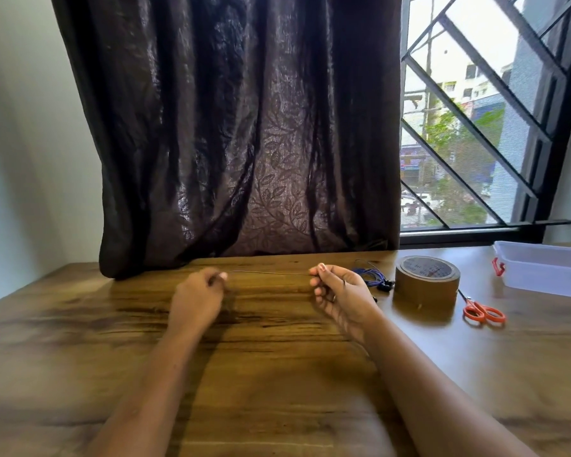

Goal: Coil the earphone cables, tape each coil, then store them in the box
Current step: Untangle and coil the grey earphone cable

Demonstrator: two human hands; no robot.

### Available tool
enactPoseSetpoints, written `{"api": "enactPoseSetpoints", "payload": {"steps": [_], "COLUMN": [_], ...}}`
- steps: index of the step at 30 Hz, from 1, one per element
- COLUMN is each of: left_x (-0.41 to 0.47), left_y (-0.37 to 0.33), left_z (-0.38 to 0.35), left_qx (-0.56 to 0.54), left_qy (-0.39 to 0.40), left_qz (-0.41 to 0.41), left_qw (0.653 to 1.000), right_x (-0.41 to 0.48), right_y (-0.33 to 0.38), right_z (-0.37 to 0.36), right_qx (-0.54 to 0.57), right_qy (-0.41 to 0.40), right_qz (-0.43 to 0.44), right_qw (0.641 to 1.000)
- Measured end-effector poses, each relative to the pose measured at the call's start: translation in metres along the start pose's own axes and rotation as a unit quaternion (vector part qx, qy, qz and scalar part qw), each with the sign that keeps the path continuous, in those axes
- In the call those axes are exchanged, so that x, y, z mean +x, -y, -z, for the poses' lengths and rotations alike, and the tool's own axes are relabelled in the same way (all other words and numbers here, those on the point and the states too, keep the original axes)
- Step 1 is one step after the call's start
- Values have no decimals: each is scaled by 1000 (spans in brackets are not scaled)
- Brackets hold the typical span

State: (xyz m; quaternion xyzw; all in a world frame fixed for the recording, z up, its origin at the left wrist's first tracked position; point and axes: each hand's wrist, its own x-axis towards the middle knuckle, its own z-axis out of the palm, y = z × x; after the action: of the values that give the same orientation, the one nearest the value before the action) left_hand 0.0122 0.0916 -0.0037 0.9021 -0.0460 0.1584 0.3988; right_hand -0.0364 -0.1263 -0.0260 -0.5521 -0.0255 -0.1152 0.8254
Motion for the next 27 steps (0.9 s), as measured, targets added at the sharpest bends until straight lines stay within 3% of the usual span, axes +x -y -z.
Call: {"api": "enactPoseSetpoints", "payload": {"steps": [3,8,16,20,22,24,27], "left_x": [6,7,1,-3,-9,-15,-28], "left_y": [11,13,11,8,-1,-14,-31], "left_z": [6,5,6,-2,-10,-21,-34], "left_qx": [8,-16,89,207,228,203,-13], "left_qy": [-58,-94,-109,-100,-54,50,290], "left_qz": [72,101,58,-64,-123,-167,-131], "left_qw": [996,990,988,971,964,964,948], "right_x": [-2,-2,0,1,0,0,4], "right_y": [-1,2,2,-2,-5,-7,-9], "right_z": [-3,-5,5,5,3,2,3], "right_qx": [-9,-14,-2,-42,-62,-74,-93], "right_qy": [4,42,59,59,68,65,32], "right_qz": [2,-10,-43,-54,-61,-61,-45], "right_qw": [1000,999,997,996,994,993,994]}}
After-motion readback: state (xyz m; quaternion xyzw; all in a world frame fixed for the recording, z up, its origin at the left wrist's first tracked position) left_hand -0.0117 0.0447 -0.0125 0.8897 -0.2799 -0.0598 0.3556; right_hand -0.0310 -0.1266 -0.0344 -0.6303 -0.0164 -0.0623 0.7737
